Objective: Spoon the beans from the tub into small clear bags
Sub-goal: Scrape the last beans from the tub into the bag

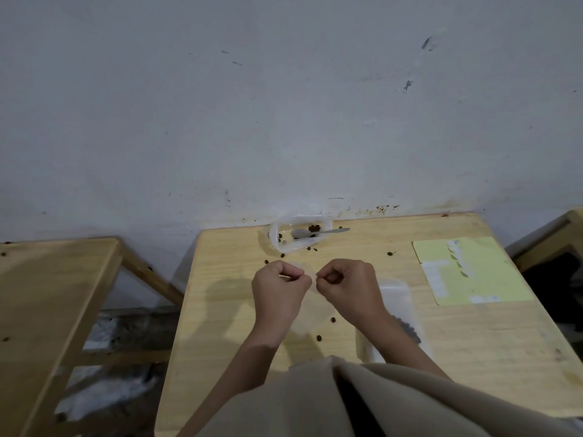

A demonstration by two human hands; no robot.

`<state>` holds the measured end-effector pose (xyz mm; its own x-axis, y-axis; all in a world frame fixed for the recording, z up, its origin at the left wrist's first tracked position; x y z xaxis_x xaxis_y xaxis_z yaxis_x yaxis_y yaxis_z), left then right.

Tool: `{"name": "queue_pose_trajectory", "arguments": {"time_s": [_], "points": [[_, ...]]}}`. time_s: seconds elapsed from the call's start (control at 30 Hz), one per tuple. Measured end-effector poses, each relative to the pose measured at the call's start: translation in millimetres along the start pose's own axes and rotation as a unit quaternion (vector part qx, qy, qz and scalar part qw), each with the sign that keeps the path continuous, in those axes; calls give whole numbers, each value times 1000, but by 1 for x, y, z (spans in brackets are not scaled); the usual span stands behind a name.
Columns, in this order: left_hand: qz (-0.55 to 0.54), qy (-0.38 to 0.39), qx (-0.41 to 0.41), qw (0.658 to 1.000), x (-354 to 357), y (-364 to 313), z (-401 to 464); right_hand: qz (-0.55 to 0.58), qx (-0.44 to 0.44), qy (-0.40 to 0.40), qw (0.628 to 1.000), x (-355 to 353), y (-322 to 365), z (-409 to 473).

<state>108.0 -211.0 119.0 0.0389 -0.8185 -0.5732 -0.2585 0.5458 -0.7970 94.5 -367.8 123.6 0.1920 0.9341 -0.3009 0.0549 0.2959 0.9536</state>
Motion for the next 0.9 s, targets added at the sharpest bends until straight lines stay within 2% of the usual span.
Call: {"name": "queue_pose_trajectory", "arguments": {"time_s": [0.2,0.3,0.37,0.57,0.63,0.73,0.83,0.9], "points": [[58,24,-8,998,1,2,10,-25,-13,-9,1000,11,-1,0],[67,109,-11,992,20,5,2,-55,-35,-53,996,-3,1,15],[60,149,-18,987,29,7,-5,-72,-26,-51,996,-8,1,22],[-25,84,-38,995,11,7,19,-169,-29,116,978,11,1,26],[-38,87,-24,995,15,4,19,-176,-16,120,977,13,-2,27],[-59,96,28,993,23,2,16,-128,7,89,988,9,-2,31],[54,80,119,988,20,3,18,-48,49,52,996,-2,-6,34],[200,77,200,956,23,9,22,2,86,34,996,-8,-11,36]]}}
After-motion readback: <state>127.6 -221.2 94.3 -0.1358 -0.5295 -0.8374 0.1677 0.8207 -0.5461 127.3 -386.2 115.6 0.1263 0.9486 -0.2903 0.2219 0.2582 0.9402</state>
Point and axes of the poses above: each hand's wrist, its own z-axis towards the middle knuckle, its own x-axis out of the palm, y = z × x, the point moved 8 cm from there along z, towards the middle knuckle, and after that the axes turned 15 degrees about z, right-handed, at the moved point
